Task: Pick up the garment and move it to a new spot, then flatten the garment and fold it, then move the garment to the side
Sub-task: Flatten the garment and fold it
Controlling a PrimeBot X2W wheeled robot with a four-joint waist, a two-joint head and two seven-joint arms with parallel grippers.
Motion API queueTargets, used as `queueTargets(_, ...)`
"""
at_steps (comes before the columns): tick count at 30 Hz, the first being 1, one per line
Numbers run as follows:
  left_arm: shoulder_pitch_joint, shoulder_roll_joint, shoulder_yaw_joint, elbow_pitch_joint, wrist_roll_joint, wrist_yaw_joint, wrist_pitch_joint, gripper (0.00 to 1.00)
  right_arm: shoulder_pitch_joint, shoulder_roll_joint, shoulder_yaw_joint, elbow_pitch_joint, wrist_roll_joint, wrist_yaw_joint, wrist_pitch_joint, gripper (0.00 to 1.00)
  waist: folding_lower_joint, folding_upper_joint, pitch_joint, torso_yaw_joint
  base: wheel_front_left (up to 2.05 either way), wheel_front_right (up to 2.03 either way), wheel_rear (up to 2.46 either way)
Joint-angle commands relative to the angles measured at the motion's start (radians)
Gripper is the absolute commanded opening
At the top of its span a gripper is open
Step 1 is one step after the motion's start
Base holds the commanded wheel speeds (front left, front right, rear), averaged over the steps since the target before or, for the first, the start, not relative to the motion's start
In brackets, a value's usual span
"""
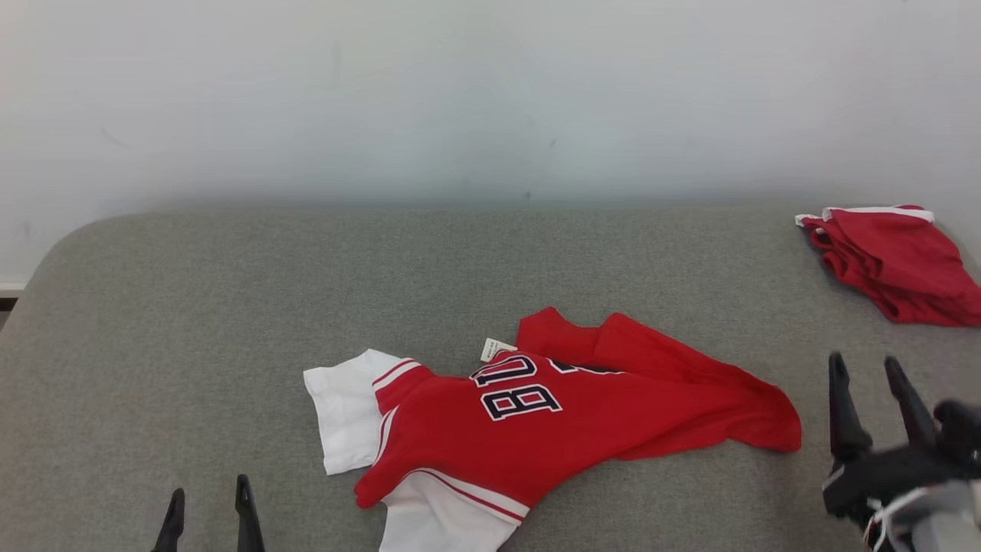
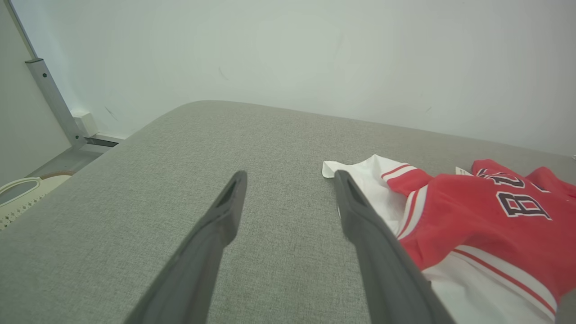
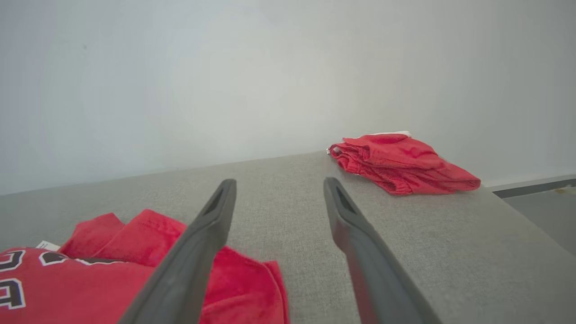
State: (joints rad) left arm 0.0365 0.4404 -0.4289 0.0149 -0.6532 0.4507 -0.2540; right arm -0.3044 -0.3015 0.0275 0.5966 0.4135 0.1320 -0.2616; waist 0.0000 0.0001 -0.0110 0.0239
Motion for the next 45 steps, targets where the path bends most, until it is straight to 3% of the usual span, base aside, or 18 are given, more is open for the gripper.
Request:
queueTargets(1,0.01,0.002,0.002,-0.003,0.002,0.005,-0.006,1.0,0.039,0.016,-0.02,-0.022,-0.027,-0.002,-0.004,1.0,0.0,-0.0001,-0.003,-0.004,0.0,0.0,0.0)
queueTargets(7,0.028,0.011,0.007,-0.019,0.01,0.015,-0.008,1.0,0.229,0.12,-0.114,-0.208,-0.156,-0.002,-0.001,1.0,0.0,-0.0001,-0.001,-0.025,0.0,0.0,0.0)
queueTargets(17,0.041,0.052,-0.012,-0.023,0.079,0.019,-0.002,1.0,0.33,0.19,-0.059,-0.398,-0.224,-0.002,0.028,1.0,0.0,-0.0001,-0.01,-0.057,0.0,0.0,0.0)
queueTargets(20,0.027,0.057,-0.031,-0.022,0.07,-0.006,0.016,1.0,0.336,0.194,-0.054,-0.406,-0.227,-0.002,0.058,1.0,0.0,-0.0001,-0.01,-0.058,0.0,0.0,0.0)
queueTargets(23,0.025,0.048,-0.06,-0.018,0.034,-0.06,0.052,1.0,0.325,0.174,-0.054,-0.392,-0.232,-0.002,0.098,1.0,0.0,-0.0001,-0.006,-0.057,0.0,0.0,0.0)
queueTargets(29,0.007,-0.005,-0.137,0.082,-0.025,-0.164,0.116,1.0,0.242,0.117,-0.014,-0.254,-0.222,-0.002,0.145,1.0,0.0,-0.0001,0.018,-0.061,0.0,0.0,0.0)
queueTargets(33,-0.025,-0.06,-0.172,0.204,-0.063,-0.237,0.118,1.0,0.155,0.08,0.02,-0.085,-0.212,-0.002,0.145,1.0,0.0,-0.0001,0.039,-0.063,0.0,0.0,0.0)
queueTargets(45,-0.137,-0.17,-0.239,0.48,-0.073,-0.355,0.122,1.0,-0.089,0.057,0.075,0.32,-0.211,-0.002,0.081,1.0,0.0,-0.0001,0.078,-0.046,0.0,0.0,0.0)
